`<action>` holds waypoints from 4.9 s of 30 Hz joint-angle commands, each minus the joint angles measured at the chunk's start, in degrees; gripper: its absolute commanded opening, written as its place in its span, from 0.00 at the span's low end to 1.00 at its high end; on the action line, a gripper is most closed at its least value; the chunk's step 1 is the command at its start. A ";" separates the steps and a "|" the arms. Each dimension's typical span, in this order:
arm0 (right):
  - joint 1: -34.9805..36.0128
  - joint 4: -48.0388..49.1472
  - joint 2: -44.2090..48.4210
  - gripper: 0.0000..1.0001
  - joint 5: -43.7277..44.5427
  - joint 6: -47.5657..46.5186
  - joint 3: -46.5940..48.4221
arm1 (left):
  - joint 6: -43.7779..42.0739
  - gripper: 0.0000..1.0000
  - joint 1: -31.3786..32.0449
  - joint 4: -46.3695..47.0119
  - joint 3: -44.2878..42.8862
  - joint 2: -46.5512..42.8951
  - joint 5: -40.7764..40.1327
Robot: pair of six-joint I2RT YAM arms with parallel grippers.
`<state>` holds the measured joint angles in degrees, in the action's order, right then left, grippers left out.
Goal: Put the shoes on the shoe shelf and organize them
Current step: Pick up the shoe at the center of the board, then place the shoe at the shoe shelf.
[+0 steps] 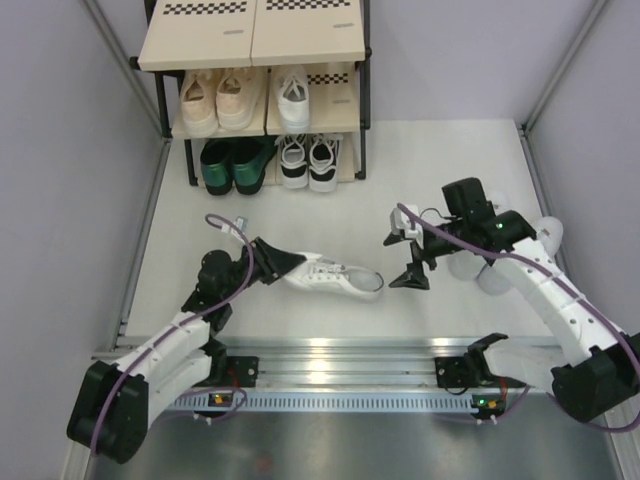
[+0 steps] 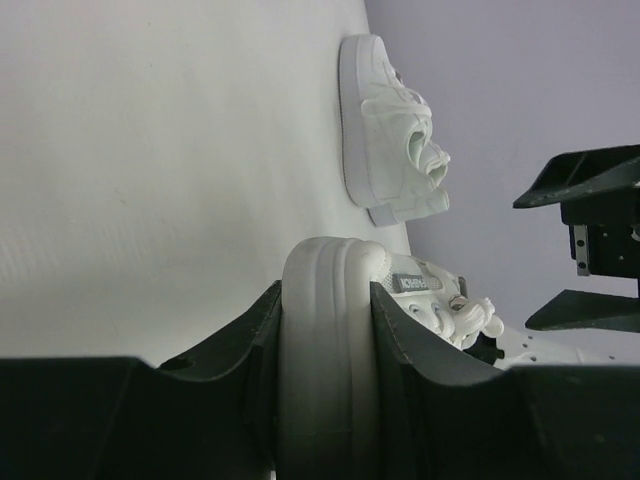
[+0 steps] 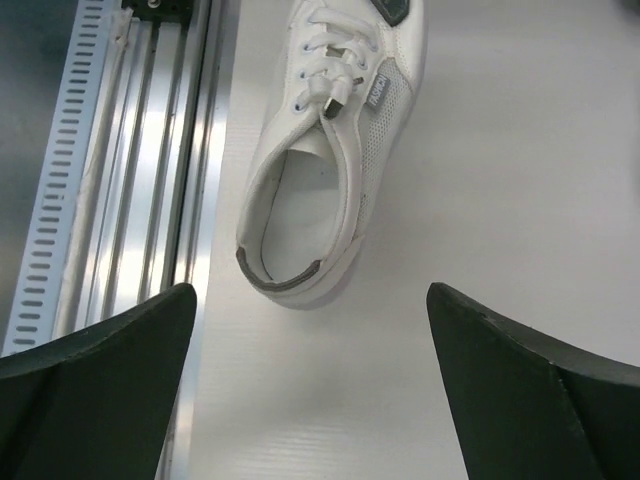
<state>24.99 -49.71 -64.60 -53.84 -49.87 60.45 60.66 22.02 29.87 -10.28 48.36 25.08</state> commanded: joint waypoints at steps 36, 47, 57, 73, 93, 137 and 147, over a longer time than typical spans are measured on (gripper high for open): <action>11.22 12.19 2.81 0.99 11.58 26.48 0.19 | 3.23 0.00 -5.23 5.46 -8.88 8.15 18.51; 12.44 13.42 -1.13 0.87 18.77 30.36 0.99 | 2.62 0.00 -5.32 5.47 -11.86 9.65 19.92; 17.37 12.54 -7.38 0.45 26.25 27.54 5.03 | 2.44 0.00 -5.32 5.73 -13.09 10.53 19.92; 18.25 9.11 -14.94 0.39 24.05 25.43 13.30 | 4.90 0.00 -5.32 9.06 -13.45 8.33 20.53; 4.82 16.04 -13.53 0.00 24.83 32.81 23.13 | -31.03 0.98 -10.07 -50.31 -37.42 -10.56 -11.49; 4.79 39.33 -39.36 0.00 60.50 66.56 54.51 | -28.41 0.98 -10.07 -63.18 -26.45 -37.90 -20.16; 7.53 40.22 -48.43 0.00 69.22 71.75 62.77 | -28.23 0.98 -10.07 -63.09 -26.10 -37.29 -20.33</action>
<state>31.66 -17.32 -113.14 11.09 18.70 118.32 31.86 12.14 -33.98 -36.84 10.87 5.17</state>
